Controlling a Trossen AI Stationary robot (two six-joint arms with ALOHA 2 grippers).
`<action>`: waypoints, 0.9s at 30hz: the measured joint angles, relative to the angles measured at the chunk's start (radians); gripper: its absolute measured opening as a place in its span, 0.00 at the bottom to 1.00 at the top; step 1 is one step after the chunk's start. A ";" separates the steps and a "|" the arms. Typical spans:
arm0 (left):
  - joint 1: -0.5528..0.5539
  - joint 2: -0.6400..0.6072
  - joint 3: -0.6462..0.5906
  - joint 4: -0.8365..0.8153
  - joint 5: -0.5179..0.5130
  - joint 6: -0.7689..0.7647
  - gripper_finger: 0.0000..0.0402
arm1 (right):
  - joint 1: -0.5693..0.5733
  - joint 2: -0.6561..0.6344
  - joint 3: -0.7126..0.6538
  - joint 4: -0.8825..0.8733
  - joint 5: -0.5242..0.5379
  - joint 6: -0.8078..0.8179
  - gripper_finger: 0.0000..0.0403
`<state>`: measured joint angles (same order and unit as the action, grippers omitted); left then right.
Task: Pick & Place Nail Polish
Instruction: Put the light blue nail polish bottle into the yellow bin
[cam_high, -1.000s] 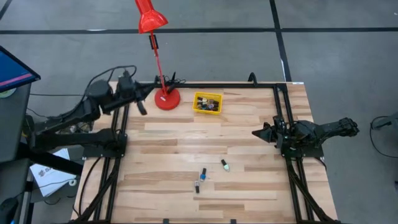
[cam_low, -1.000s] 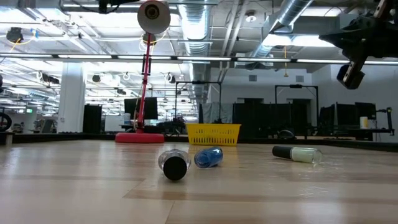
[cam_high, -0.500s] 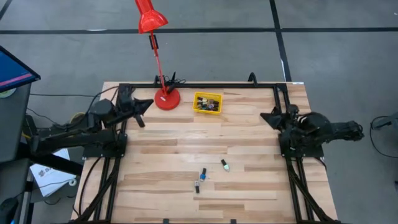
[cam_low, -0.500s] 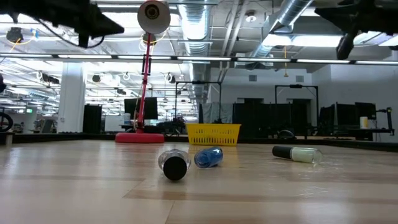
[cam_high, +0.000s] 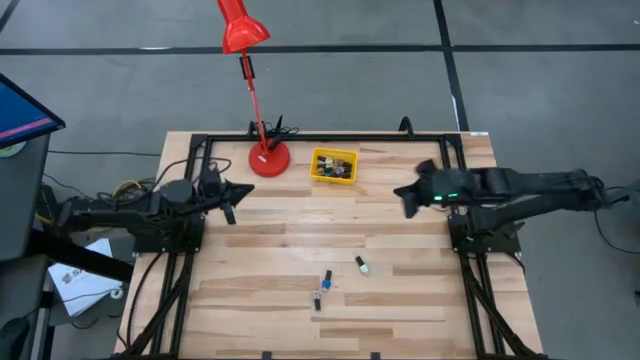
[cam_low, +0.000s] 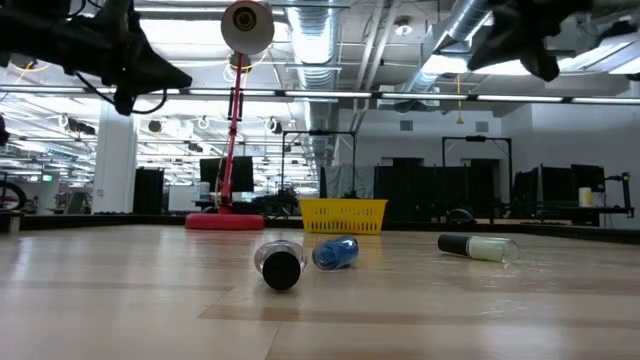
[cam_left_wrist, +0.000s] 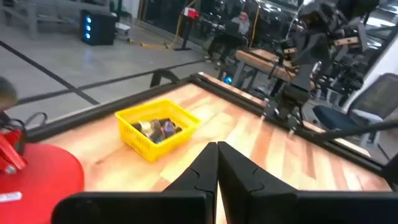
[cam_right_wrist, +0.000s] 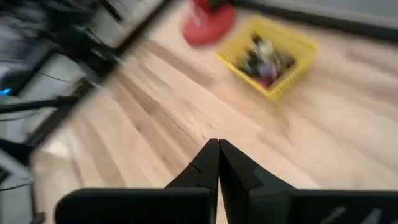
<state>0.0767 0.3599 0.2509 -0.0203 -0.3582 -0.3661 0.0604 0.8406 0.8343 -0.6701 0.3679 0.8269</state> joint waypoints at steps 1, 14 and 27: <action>-0.021 0.000 -0.005 0.000 -0.018 -0.006 0.00 | 0.003 0.065 0.038 -0.043 0.000 0.043 0.00; -0.265 -0.109 -0.009 -0.006 -0.059 0.028 0.00 | 0.078 0.612 0.312 -0.264 -0.270 0.214 0.15; -0.422 -0.303 -0.040 -0.138 -0.063 0.030 0.00 | 0.145 0.831 0.337 -0.176 -0.388 0.263 0.67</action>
<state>-0.3451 0.0572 0.2111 -0.1583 -0.4213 -0.3364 0.2049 1.6718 1.1713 -0.8457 -0.0205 1.0904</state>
